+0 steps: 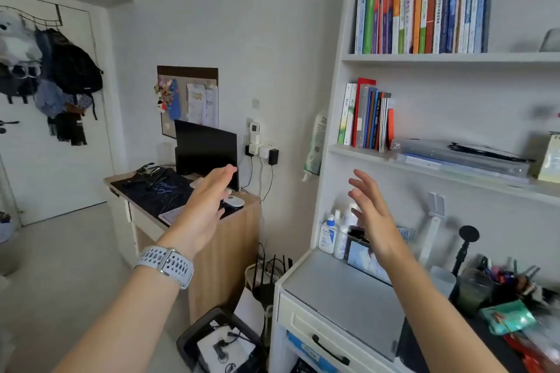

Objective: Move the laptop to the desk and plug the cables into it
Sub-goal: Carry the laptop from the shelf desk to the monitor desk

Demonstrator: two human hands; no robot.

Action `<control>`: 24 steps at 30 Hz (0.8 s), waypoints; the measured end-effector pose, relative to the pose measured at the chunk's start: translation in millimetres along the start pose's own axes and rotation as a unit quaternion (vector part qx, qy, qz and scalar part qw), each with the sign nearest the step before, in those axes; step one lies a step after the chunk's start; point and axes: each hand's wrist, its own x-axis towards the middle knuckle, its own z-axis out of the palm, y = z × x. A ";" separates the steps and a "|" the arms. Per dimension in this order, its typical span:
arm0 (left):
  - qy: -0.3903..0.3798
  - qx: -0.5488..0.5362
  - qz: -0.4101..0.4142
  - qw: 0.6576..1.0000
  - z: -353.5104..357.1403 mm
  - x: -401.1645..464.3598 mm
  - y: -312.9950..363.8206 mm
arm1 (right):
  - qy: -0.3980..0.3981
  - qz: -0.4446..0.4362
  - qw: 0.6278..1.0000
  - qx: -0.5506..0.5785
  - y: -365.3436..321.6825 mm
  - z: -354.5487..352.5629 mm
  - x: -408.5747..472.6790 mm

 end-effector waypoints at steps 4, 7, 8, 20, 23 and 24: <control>0.002 -0.047 0.012 0.999 6.2 -0.5 -7.5 | 0.022 -0.014 0.999 0.021 -1.0 -11.7 -20.3; -0.023 -0.047 0.007 0.999 14.8 -2.0 -10.8 | 0.042 -0.012 0.999 0.005 1.8 -24.9 -29.2; -0.032 -0.044 0.004 0.999 17.1 0.1 -13.1 | 0.044 -0.010 0.999 0.003 1.0 -28.0 -30.9; -0.090 -0.020 -0.101 0.991 28.3 24.0 -81.8 | 0.098 0.077 0.992 0.002 68.2 -52.5 -40.8; -0.086 -0.007 -0.135 0.987 30.4 40.9 -116.4 | 0.124 0.115 0.985 0.019 100.6 -66.1 -39.7; -0.087 0.002 -0.147 0.985 33.1 47.4 -127.9 | 0.134 0.129 0.982 0.022 111.2 -71.0 -38.9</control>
